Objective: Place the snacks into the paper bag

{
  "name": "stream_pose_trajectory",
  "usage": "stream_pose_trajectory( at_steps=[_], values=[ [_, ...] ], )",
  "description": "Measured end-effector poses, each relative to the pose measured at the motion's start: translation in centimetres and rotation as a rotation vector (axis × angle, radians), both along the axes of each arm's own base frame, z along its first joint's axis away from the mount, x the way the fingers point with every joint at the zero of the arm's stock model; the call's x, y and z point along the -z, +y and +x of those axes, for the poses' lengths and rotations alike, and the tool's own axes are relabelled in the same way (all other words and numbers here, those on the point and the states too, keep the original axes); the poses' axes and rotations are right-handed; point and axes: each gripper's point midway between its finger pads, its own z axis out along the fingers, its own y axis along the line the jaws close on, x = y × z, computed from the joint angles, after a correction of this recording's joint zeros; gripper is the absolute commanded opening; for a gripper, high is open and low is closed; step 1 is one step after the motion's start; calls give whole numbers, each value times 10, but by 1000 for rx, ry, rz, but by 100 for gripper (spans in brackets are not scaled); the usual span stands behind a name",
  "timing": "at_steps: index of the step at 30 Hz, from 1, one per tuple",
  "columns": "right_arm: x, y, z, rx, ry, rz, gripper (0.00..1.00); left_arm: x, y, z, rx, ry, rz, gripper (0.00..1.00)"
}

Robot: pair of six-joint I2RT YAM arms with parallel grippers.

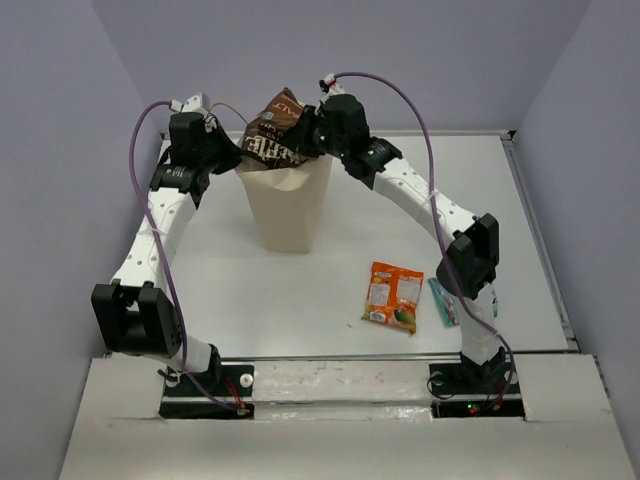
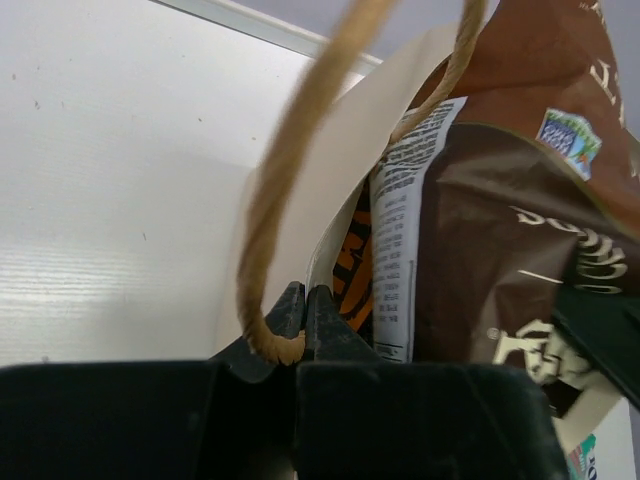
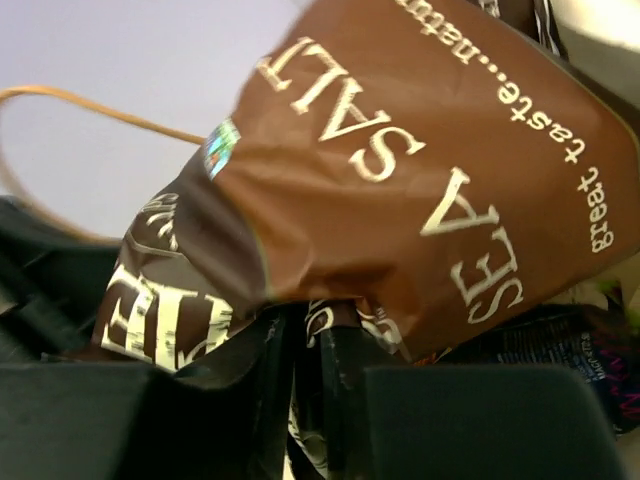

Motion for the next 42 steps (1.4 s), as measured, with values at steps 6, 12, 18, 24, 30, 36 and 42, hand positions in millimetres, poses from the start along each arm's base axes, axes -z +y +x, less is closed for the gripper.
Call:
stream_pose_trajectory(
  at_steps=[6, 12, 18, 24, 30, 36, 42],
  values=[
    [25, 11, 10, 26, 10, -113, 67, 0, -1, 0, 4, -3, 2, 0],
    [31, 6, -3, 33, -77, -345, 78, 0, 0, 1, 3, -3, 5, 0],
    [12, -13, -31, -47, -187, -509, 78, 2, 0, 1, 3, 3, 6, 0],
    [-83, -19, -60, -61, -409, -411, 70, 3, 4, 2, -11, 5, 10, 0],
    [-131, 2, -59, -60, -546, -270, 65, 5, 5, 3, -12, 8, 10, 0],
    [-68, -4, -49, -38, -405, -391, 75, 5, 5, 3, -13, 8, 10, 0],
    [-19, -113, -113, 146, -106, -501, 77, 7, 5, 4, -14, 12, 11, 0]
  ],
)
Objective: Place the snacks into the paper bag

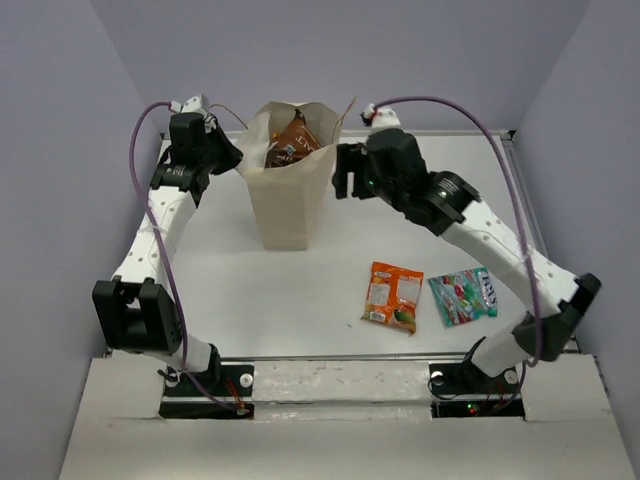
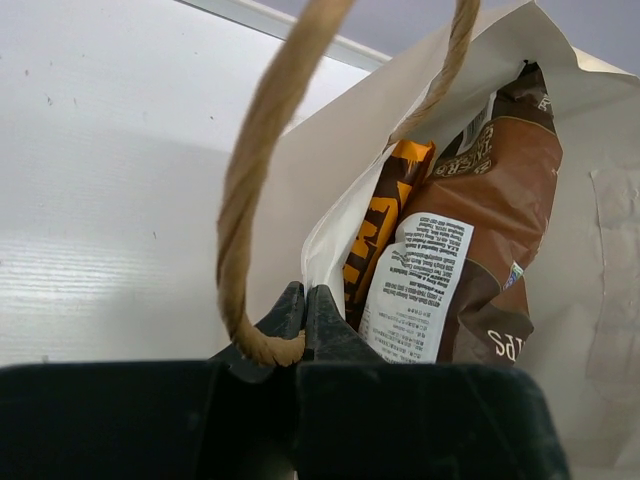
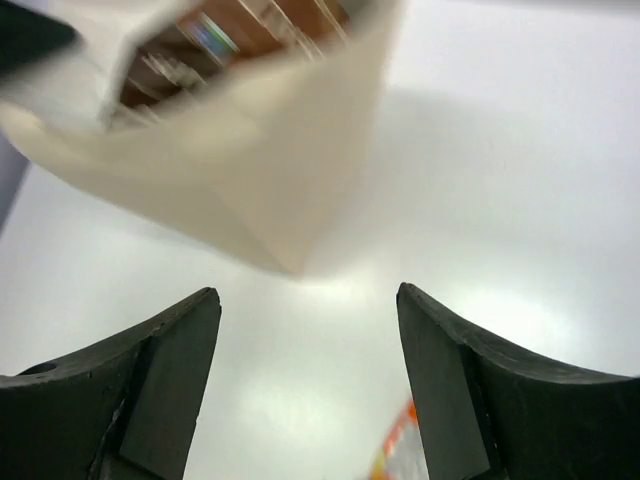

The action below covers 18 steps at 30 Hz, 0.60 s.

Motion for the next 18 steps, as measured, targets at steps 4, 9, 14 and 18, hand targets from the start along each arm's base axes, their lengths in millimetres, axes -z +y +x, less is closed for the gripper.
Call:
stream_pose_trajectory(
  at_steps=[4, 9, 14, 18],
  values=[
    [74, -65, -68, 157, 253, 18, 83, 2, 1, 1, -2, 4, 2, 0],
    [230, -106, -138, 313, 636, -166, 100, 2, 0, 1, 1, 4, 4, 0],
    [282, -146, -190, 447, 792, -199, 100, 2, -1, 0, 5, 3, 4, 0],
    [283, -137, -186, 456, 775, -98, 100, 2, -1, 0, 5, 3, 4, 0]
  ],
)
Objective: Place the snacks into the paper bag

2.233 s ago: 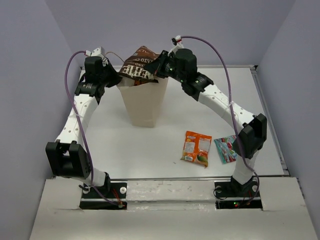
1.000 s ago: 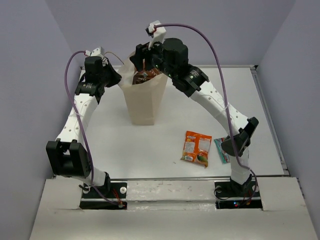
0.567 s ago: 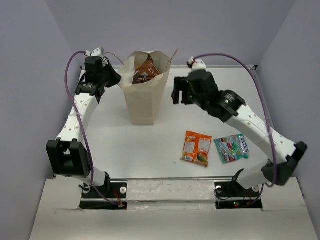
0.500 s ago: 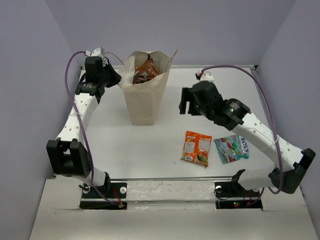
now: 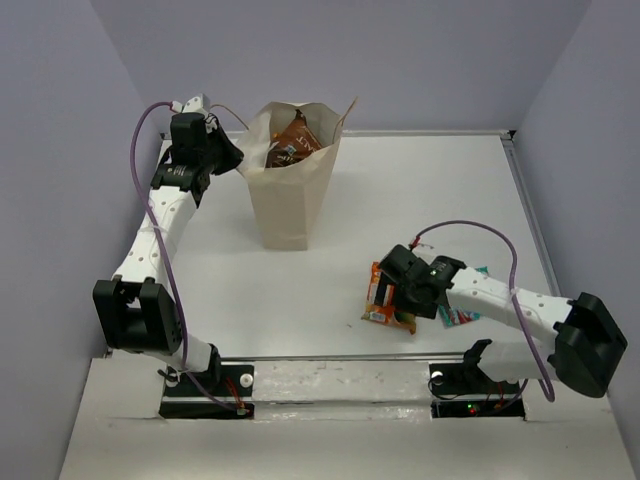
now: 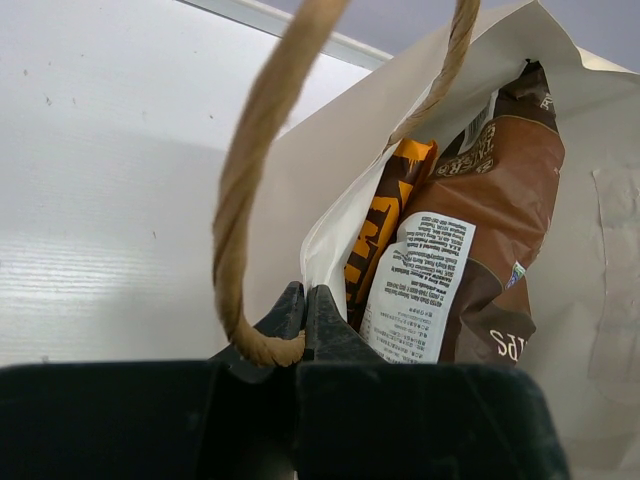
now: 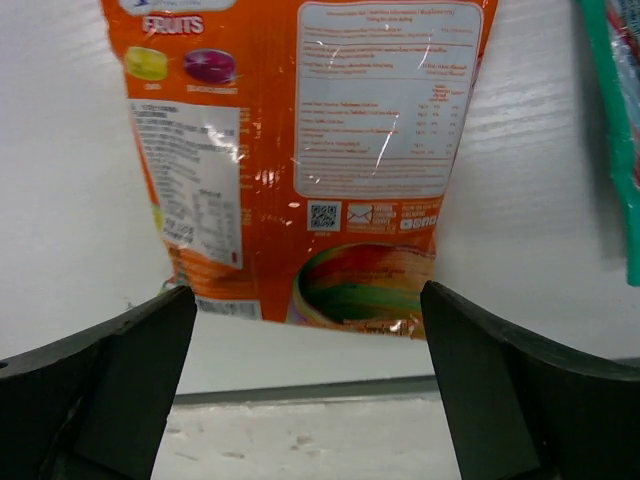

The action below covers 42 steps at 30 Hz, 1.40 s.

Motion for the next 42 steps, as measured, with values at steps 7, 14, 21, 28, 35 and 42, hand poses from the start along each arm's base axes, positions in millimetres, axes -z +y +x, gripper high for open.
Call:
stream_pose_trajectory(
  at_steps=[7, 14, 21, 28, 35, 42],
  values=[
    [48, -9, -1, 48, 39, 24, 98, 0, 0, 0, 0, 0, 0, 0],
    [47, -1, 16, -14, -19, 48, 17, 0, 0, 0, 1, -1, 1, 0],
    [22, 1, 28, -73, -99, 54, 1, -2, -1, -1, 5, -5, 3, 0],
    [-145, 56, 109, -223, -422, 125, 1, -2, -1, -1, 7, -7, 6, 0],
    [-454, 117, 193, -316, -1160, 323, 1, -3, -2, -1, 8, -10, 5, 0],
    [-531, 186, 225, -458, -1470, 485, 1, -5, -4, -2, 9, -24, 5, 0]
  ],
)
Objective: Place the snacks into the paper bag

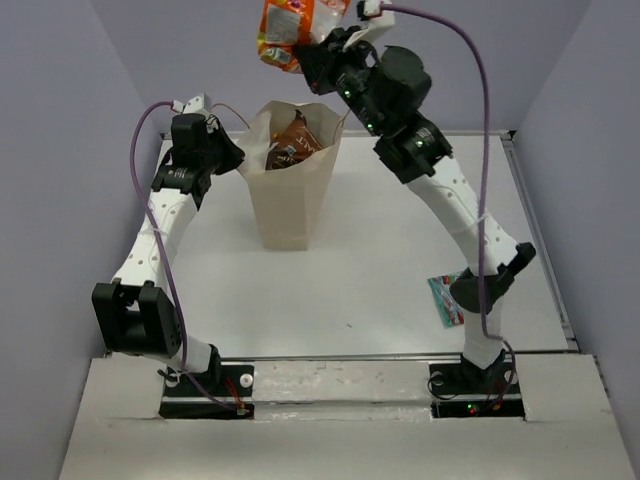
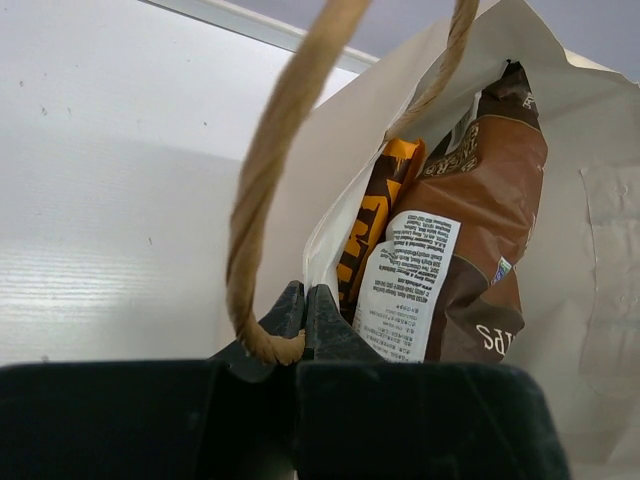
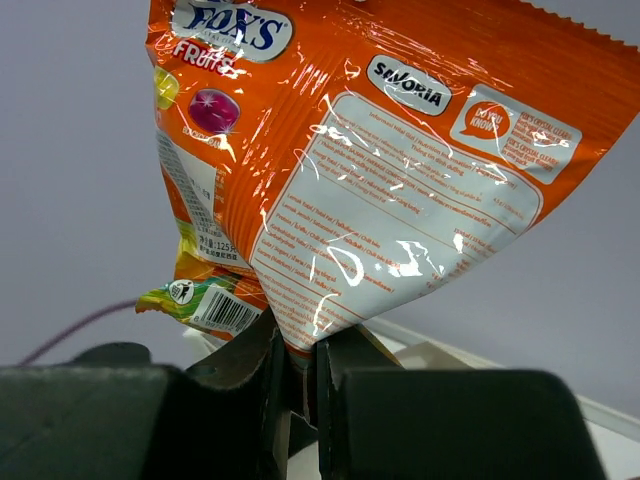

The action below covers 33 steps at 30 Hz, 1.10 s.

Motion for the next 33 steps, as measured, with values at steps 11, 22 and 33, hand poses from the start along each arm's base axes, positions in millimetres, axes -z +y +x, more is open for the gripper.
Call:
stream_pose_trajectory(
  at_steps=[11, 22, 33],
  values=[
    [300, 81, 71, -49, 466, -399, 10, 0, 0, 0, -8, 0, 1, 0],
    [246, 66, 45, -92, 458, -406, 100, 0, 1, 1, -20, -1, 4, 0],
    [80, -60, -9, 163, 260, -209, 100, 0, 2, 1, -26, -2, 7, 0]
  ],
)
